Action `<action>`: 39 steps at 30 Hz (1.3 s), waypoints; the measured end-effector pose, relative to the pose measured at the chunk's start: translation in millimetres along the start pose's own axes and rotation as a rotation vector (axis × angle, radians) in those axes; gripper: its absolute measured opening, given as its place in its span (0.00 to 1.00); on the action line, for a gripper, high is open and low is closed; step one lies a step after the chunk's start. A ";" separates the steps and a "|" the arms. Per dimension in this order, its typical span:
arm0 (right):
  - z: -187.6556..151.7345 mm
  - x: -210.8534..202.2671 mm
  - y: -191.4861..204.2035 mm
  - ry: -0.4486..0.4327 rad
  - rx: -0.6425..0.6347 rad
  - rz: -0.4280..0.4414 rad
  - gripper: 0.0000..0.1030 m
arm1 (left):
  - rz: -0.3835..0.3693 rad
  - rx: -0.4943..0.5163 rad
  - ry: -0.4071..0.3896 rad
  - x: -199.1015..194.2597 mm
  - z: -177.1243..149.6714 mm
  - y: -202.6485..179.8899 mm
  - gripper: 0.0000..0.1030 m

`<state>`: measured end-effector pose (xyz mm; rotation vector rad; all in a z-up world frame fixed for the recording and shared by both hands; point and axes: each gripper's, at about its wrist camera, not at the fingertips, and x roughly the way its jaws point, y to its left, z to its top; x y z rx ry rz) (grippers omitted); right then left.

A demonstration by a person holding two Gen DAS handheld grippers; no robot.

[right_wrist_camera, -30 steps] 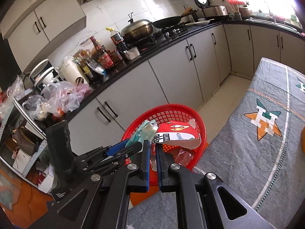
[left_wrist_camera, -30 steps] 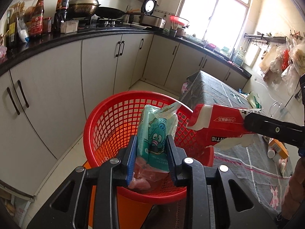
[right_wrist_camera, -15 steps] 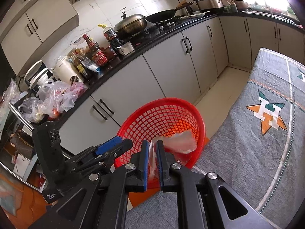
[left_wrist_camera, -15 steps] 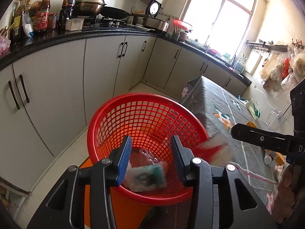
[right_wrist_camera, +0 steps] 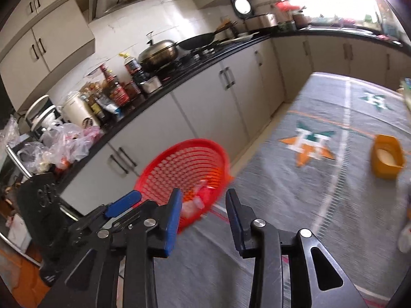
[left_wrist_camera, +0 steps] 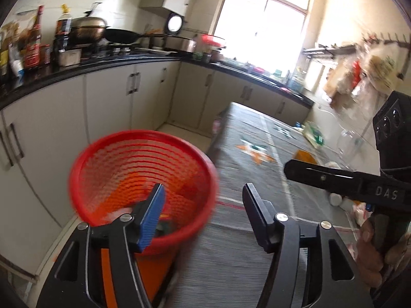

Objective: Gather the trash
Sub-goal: 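Move both tools back toward the trash on the table, then grasp the white-and-red wet-wipes pack with the right tool and lift it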

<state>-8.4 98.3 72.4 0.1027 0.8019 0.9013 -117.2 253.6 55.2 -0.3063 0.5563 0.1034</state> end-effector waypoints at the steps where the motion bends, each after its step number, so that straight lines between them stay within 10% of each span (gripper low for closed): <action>1: -3.5 -5.4 -3.7 -0.010 0.001 -0.012 0.37 | -0.009 0.011 0.002 1.9 -2.5 -7.8 0.60; 10: -26.4 -57.8 -49.9 -0.096 0.034 -0.110 0.37 | -0.088 0.091 0.063 31.3 -16.2 -78.8 0.66; 23: -55.7 -138.3 -122.2 -0.168 0.211 -0.125 0.47 | 0.002 0.220 0.098 48.0 -25.5 -113.0 0.68; 29: -74.8 -207.1 -173.8 -0.244 0.355 -0.297 0.57 | 0.000 0.245 0.099 49.3 -26.7 -113.9 0.69; 39: -102.0 -212.4 -251.4 -0.150 0.634 -0.405 0.64 | -0.031 0.262 0.091 44.9 -29.0 -115.7 0.70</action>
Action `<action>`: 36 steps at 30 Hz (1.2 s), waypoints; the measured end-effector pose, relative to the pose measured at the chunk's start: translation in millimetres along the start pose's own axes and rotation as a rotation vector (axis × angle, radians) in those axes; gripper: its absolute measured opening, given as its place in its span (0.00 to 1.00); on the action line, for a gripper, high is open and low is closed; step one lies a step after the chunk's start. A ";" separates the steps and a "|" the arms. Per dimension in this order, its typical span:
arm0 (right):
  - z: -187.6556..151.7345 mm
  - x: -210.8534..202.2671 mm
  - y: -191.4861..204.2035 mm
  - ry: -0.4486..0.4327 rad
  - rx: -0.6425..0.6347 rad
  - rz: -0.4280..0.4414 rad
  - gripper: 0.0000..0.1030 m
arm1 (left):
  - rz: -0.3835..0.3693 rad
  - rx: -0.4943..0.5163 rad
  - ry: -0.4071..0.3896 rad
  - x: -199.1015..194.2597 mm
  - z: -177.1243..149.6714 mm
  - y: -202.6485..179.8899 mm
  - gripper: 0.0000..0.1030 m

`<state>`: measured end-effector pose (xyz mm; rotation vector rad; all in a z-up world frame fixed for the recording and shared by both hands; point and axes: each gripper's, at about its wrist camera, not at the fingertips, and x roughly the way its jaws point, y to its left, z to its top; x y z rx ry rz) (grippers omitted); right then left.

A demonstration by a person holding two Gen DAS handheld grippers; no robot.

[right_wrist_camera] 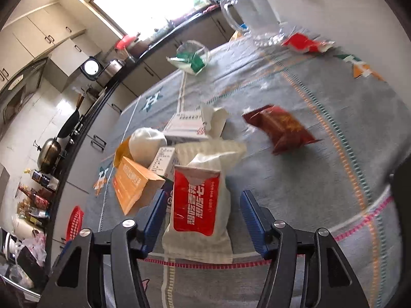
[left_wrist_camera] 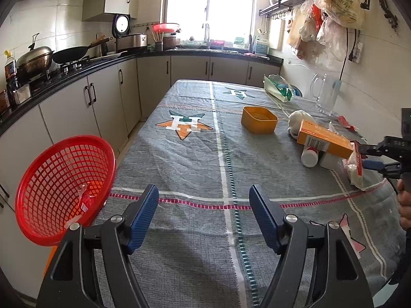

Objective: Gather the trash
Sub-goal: 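Grasp the white-and-red wet-wipes pack with the right tool and lift it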

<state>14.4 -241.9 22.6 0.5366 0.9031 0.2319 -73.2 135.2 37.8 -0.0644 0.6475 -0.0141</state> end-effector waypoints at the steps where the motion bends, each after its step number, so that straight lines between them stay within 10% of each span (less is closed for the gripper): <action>1: -0.2 3.8 4.0 0.007 -0.009 -0.010 0.64 | -0.001 0.001 -0.002 -0.7 -0.4 0.1 0.70; 9: -6.2 31.8 23.4 0.043 -0.140 -0.161 0.57 | -0.009 -0.004 0.001 -1.1 0.1 0.5 0.70; 17: 5.2 22.7 32.4 0.013 -0.211 -0.126 0.49 | 0.008 -0.018 0.017 0.6 2.2 2.6 0.70; 26: -26.6 2.5 87.0 0.049 -0.407 0.122 0.50 | -0.095 -0.111 0.114 6.6 17.2 2.4 0.70; 36: 31.1 -21.9 73.9 -0.215 -0.275 0.057 0.50 | -0.187 -0.092 0.193 32.8 52.5 -58.4 0.75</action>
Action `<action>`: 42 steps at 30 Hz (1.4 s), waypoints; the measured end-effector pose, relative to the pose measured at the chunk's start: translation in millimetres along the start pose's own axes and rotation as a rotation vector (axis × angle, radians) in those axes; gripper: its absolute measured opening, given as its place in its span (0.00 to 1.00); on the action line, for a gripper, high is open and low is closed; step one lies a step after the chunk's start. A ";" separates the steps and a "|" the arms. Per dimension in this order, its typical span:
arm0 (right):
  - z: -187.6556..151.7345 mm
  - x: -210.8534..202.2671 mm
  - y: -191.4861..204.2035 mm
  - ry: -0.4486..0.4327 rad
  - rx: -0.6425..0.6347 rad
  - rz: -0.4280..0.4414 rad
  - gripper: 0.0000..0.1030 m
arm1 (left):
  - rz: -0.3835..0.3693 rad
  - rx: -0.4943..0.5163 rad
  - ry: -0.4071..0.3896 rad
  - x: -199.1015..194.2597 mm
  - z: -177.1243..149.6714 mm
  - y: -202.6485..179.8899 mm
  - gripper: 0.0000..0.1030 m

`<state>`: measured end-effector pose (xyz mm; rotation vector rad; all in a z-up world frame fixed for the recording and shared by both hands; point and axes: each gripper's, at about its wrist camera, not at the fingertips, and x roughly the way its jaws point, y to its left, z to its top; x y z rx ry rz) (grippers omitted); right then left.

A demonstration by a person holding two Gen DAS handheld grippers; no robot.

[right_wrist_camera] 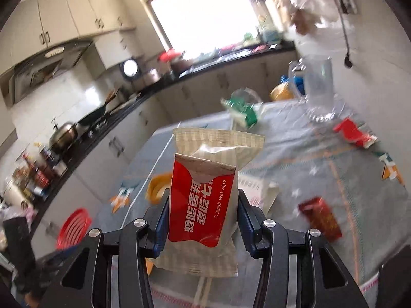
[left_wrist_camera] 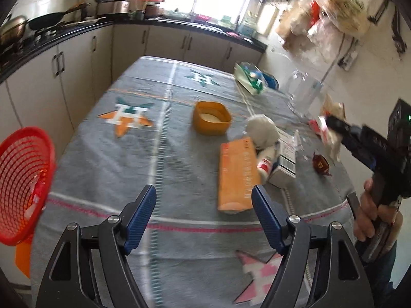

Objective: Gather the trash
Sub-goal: 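Grasp the white-and-red wet-wipes pack with the right tool and lift it, then grasp the orange medicine box with the left tool while the right tool holds the wipes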

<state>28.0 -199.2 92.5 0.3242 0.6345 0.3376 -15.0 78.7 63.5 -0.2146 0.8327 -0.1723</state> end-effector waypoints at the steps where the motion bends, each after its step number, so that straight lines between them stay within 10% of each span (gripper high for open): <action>1: -2.3 2.5 -4.2 -0.012 0.017 0.018 0.50 | 0.000 0.012 0.012 4.7 0.5 -6.3 0.76; 13: -13.6 21.1 -25.1 0.034 0.080 0.168 0.50 | 0.015 0.028 0.139 80.7 9.2 -40.7 0.76; 16: -15.1 22.9 -25.8 0.041 0.078 0.184 0.50 | 0.020 0.040 0.154 90.7 8.6 -44.9 0.53; 28: -29.5 25.6 9.6 0.045 -0.083 0.214 0.50 | 0.126 0.075 -0.067 40.4 -8.2 -33.2 0.51; 42: -38.0 28.9 23.0 0.036 -0.173 0.203 0.50 | 0.108 0.133 -0.130 -8.9 -6.0 -56.9 0.51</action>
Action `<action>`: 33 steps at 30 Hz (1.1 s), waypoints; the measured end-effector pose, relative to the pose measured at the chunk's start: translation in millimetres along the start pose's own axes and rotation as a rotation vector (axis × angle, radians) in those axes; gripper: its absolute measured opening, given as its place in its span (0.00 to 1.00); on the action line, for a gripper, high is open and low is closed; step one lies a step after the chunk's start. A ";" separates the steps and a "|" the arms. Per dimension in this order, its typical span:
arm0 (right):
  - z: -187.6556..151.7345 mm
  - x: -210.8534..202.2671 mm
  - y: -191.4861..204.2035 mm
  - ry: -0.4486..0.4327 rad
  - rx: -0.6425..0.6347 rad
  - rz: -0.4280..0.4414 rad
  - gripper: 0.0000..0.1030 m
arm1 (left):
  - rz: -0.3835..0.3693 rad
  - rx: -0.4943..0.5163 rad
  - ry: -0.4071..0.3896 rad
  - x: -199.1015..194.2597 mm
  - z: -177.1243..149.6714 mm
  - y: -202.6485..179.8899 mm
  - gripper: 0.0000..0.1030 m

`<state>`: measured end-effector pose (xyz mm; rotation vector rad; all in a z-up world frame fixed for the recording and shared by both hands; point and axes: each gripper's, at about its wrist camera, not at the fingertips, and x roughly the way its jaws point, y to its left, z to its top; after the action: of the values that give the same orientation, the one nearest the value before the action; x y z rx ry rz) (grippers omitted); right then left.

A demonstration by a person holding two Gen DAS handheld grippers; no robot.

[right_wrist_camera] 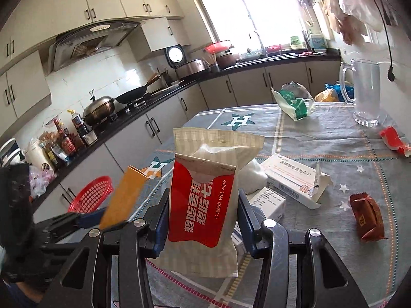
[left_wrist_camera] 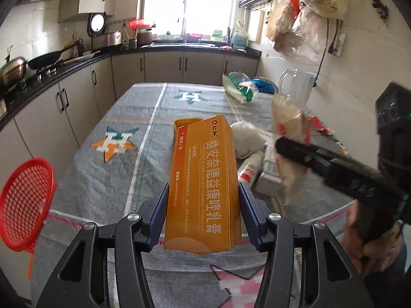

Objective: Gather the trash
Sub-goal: 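Grasp the orange medicine box with the left tool while the right tool holds the wipes, then carry the orange box with the left tool while the right tool carries the wipes to the basket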

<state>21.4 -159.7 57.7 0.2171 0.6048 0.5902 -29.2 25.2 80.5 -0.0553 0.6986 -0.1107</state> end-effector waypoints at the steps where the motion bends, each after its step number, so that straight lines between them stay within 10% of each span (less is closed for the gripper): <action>1: 0.3 -0.6 -1.3 -0.002 0.005 0.000 0.50 | -0.005 0.004 -0.002 -4.1 3.6 -2.3 0.51; 20: 5.0 -11.8 -11.6 -0.031 0.071 0.023 0.50 | -0.067 0.117 -0.106 -84.8 39.2 -72.6 0.52; 33: 4.7 -4.1 -9.3 -0.012 0.047 -0.001 0.50 | 0.003 -0.043 -0.059 -65.8 4.1 3.4 0.52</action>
<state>25.7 -169.8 60.1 0.2640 0.6079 0.5741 -76.2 36.6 125.4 -0.0988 0.6417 -0.0909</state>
